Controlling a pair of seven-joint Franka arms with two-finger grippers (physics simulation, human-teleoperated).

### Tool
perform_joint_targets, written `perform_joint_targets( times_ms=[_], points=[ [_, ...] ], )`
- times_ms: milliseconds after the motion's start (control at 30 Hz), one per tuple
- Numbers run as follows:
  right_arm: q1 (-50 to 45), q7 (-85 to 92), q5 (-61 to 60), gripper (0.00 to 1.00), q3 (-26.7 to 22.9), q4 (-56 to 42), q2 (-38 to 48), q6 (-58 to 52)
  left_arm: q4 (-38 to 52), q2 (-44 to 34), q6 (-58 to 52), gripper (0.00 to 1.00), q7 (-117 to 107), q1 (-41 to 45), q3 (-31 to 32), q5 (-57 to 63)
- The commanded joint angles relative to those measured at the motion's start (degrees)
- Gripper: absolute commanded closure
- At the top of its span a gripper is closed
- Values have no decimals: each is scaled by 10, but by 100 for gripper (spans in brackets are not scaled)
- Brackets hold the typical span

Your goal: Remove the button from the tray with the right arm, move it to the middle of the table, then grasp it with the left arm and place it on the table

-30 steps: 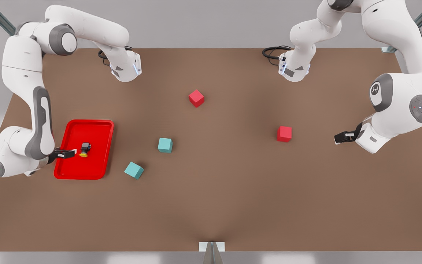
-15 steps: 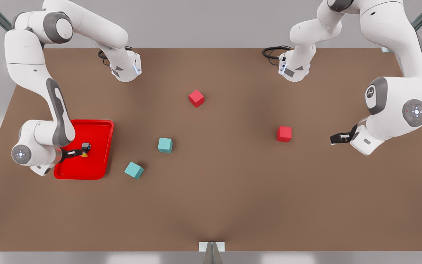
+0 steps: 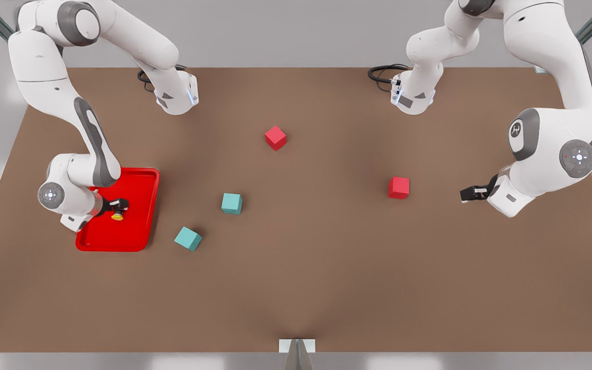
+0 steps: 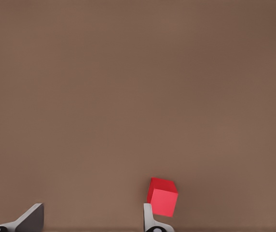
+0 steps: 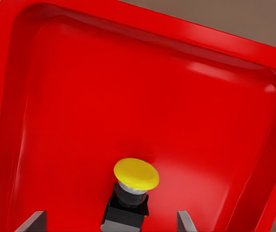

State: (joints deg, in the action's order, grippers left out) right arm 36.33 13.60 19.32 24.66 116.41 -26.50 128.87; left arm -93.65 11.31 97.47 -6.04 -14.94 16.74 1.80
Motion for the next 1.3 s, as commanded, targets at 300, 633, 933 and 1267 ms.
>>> perform_joint_targets(
  times_ms=[300,633,933,1267],
  points=[
    [16,-49,1,0,2,20,-14,45,0,2,0,0,-1,0,0,0],
    [27,-45,18,0,2,22,-33,45,0,4,0,0,-1,0,1,0],
    [33,-45,21,23,0,22,-42,41,0,9,2,0,-1,1,1,0],
    [31,-48,19,47,0,22,-42,40,0,10,2,0,-1,1,1,1]
  ],
)
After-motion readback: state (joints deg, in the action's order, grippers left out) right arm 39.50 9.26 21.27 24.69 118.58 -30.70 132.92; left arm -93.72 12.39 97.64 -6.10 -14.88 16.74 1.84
